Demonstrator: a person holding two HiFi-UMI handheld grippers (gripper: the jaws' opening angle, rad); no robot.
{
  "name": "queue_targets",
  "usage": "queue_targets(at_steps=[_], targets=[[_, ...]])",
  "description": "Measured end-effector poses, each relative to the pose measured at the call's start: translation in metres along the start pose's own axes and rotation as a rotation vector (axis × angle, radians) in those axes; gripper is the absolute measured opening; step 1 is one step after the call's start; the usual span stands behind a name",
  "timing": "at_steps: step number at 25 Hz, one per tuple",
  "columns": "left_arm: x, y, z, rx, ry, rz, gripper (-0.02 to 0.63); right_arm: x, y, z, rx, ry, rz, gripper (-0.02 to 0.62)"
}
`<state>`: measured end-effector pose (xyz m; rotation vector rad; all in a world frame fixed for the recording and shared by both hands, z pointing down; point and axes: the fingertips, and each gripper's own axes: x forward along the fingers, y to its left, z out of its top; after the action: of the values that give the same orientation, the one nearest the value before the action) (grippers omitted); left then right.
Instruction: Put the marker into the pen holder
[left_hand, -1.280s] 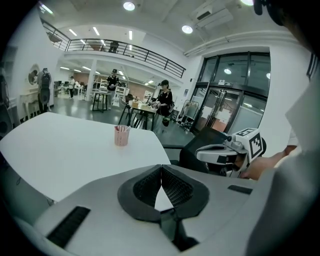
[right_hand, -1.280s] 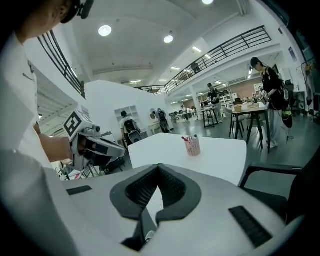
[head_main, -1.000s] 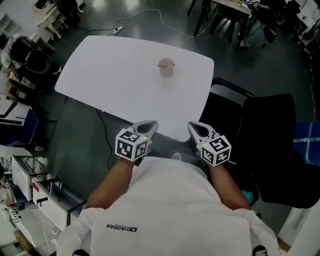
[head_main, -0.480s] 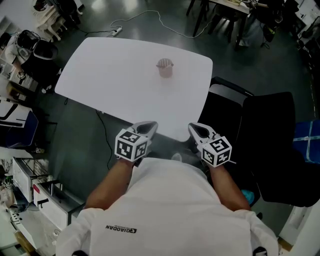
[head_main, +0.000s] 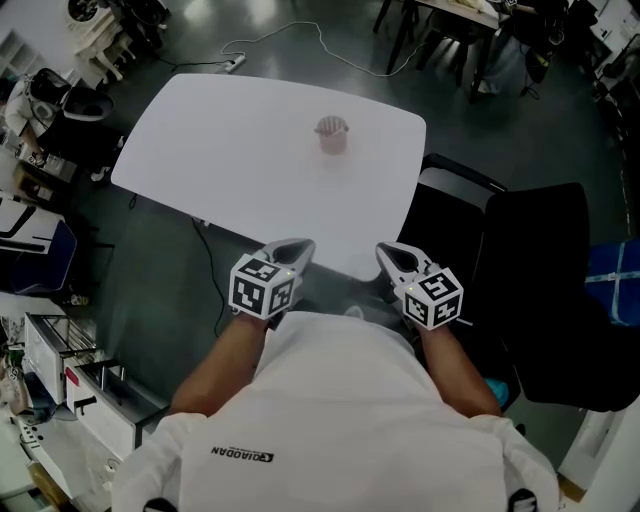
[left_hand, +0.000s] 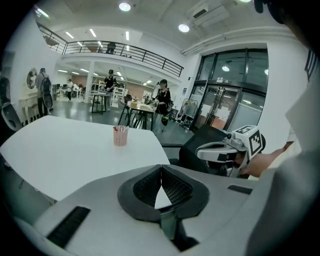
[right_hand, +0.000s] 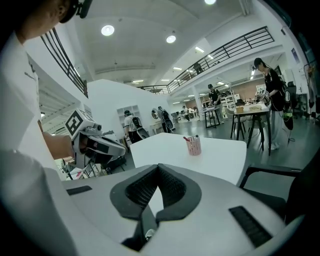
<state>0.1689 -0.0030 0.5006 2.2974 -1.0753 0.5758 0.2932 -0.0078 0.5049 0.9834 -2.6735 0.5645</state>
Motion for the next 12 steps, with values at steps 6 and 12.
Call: queue_targets(at_steps=[6,12], targets=[[0.0006,0.0000,-0.0035,-0.001,0.006,-0.003,0.028,0.0013,0.0015,0.0016,-0.006,0.004,0.001,0.018],[0.0055,0.0023,-0.0021,0.004,0.010,-0.012,0.028,0.0023,-0.0022,-0.0004,-0.001,0.004,-0.013,0.018]])
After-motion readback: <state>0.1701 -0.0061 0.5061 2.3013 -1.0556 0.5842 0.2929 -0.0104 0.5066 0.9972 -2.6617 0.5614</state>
